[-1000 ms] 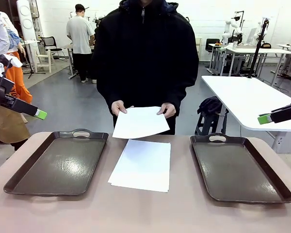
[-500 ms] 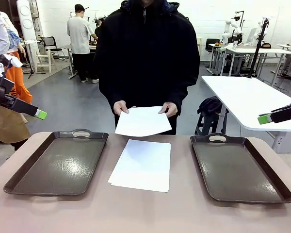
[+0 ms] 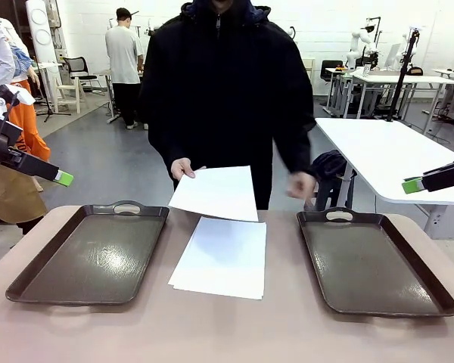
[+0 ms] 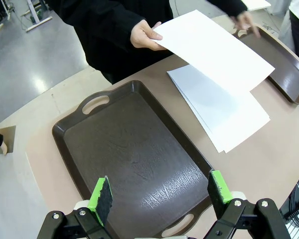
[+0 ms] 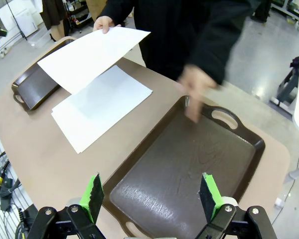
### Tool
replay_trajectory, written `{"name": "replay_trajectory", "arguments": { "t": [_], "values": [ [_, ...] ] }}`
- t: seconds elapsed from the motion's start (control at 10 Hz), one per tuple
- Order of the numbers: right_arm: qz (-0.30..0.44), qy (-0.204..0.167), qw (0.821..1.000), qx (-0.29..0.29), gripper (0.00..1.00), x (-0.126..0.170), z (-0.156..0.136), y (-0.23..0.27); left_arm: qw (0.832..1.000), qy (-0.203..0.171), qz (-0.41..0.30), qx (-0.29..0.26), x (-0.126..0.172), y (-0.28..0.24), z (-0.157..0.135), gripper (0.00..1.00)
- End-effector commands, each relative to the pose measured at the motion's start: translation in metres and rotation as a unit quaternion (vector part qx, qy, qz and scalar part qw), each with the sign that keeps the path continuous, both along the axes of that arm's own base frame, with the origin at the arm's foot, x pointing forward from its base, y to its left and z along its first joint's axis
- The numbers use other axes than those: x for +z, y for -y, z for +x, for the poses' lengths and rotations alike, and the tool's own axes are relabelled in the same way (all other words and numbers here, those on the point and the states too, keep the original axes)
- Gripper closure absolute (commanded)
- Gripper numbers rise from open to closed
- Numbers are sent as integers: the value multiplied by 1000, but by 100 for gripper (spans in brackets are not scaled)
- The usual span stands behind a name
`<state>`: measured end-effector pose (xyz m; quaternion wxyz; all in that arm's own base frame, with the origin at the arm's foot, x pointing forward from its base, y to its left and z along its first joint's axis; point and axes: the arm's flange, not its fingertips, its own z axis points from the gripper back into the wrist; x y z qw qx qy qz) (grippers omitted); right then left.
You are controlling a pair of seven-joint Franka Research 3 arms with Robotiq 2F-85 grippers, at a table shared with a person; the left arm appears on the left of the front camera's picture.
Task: Sort the A4 documents.
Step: Receive the A4 Paper.
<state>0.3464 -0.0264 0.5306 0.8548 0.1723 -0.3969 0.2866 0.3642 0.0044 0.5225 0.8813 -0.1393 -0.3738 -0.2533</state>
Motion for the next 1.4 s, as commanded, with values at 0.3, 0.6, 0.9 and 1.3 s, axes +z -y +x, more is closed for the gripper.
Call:
{"name": "replay_trajectory", "arguments": {
  "t": [0.3, 0.6, 0.9, 1.3],
  "values": [
    [1, -1, 1000, 1, 0, -1, 0, 0, 1000, 3, -4, 1, -1, -1, 1, 0],
    [1, -1, 1000, 1, 0, -1, 0, 0, 1000, 3, -4, 1, -1, -1, 1, 0],
    [1, -1, 1000, 1, 0, -1, 0, 0, 1000, 3, -4, 1, -1, -1, 1, 0],
    [29, -20, 999, 2, 0, 1, 10, 0, 1000, 3, -4, 1, -1, -1, 1, 0]
  ]
}}
